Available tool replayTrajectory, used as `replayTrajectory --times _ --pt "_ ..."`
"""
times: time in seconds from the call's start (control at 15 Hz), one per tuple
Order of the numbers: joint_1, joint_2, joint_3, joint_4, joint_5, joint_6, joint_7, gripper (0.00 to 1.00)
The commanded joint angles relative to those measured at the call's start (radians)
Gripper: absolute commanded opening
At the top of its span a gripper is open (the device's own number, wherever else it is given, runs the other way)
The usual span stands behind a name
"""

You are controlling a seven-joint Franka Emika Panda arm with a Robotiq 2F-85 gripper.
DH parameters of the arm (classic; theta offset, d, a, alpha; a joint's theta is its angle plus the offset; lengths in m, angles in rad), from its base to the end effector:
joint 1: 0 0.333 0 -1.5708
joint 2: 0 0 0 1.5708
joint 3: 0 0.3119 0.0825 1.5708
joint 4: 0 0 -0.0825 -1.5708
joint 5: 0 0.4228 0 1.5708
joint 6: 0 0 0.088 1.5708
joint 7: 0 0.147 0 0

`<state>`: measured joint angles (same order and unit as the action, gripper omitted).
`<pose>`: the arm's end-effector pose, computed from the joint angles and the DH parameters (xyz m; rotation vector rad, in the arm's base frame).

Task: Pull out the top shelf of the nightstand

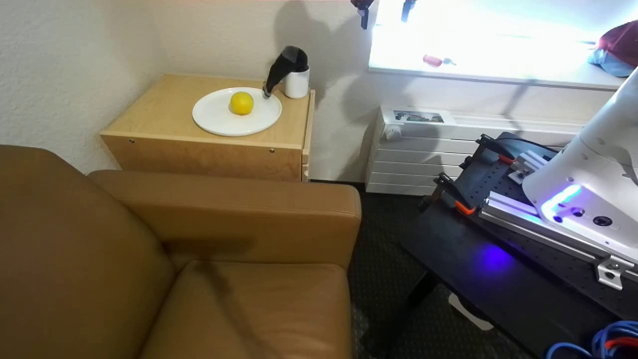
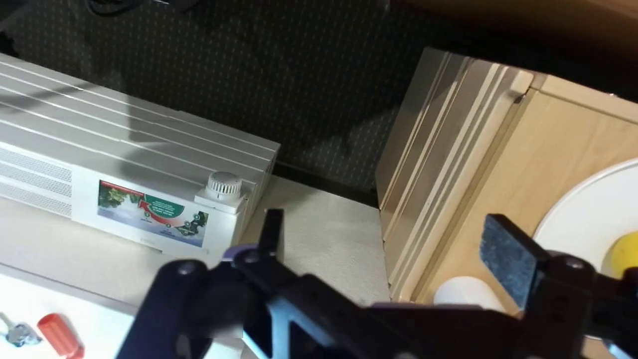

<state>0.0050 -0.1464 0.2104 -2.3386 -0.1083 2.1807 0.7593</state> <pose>0.5044 0.1012 0.3255 2.9406 -0.7251 0.0632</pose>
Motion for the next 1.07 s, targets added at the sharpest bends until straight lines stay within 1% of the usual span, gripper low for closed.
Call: replayTrajectory --times 0.0,0.13,0.2,0.33,0.53,0.67,0.8,0.93,1.0 --pt "0.026 0.001 -0.026 0.001 -0.003 -0.003 0.002 1.0" --pt "0.029 -0.004 -0.025 0.001 -0.003 -0.003 0.002 1.0" --pt "0.03 0.013 -0.021 0.005 -0.013 -0.013 0.026 1.0" --pt "0.035 0.101 -0.028 0.01 0.032 0.043 0.041 1.0" --pt "0.049 0.22 -0.047 -0.015 0.17 0.273 0.068 1.0" --pt "0.061 0.294 -0.061 -0.013 0.239 0.418 0.072 1.0" --pt "0.072 0.367 -0.086 0.004 0.273 0.531 0.095 1.0" --pt "0.081 0.42 -0.094 0.029 0.323 0.556 0.079 1.0" --pt "0.093 0.371 -0.107 -0.006 0.298 0.529 0.069 1.0"
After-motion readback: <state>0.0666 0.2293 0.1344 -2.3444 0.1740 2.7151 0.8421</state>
